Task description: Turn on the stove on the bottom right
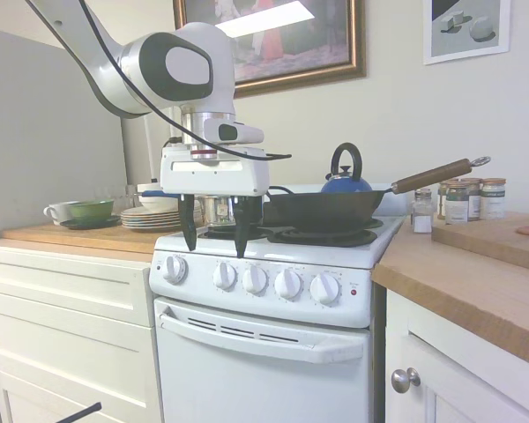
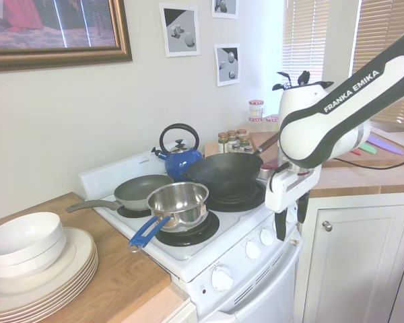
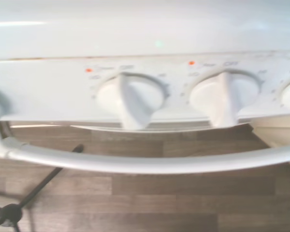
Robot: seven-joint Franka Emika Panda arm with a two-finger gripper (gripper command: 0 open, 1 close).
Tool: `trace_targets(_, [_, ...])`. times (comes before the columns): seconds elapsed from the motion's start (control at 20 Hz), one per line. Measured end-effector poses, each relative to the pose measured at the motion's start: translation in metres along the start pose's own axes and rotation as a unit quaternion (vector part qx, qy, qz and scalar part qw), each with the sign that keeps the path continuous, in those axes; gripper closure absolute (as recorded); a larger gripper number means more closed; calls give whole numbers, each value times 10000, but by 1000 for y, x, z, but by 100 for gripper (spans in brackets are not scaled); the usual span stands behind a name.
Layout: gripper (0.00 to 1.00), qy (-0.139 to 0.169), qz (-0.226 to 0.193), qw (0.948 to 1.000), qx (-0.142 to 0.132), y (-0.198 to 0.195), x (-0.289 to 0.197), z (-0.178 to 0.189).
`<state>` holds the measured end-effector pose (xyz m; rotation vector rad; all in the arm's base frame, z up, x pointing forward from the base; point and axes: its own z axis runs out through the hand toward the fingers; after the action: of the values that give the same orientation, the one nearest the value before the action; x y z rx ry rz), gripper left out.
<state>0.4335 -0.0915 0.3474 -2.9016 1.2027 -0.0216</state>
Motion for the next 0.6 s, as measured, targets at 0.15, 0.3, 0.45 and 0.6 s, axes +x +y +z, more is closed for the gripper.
trace_targets(0.15, [100,75,-12,9999,-129,9,13,4])
trace_targets(0.3, [100,110,6,9997,-204,18,24,7])
trace_targets(0.45, [100,136,18,9996,-263,24,31,14])
trace_targets(0.6, [100,164,58,9994,-295,34,40,22])
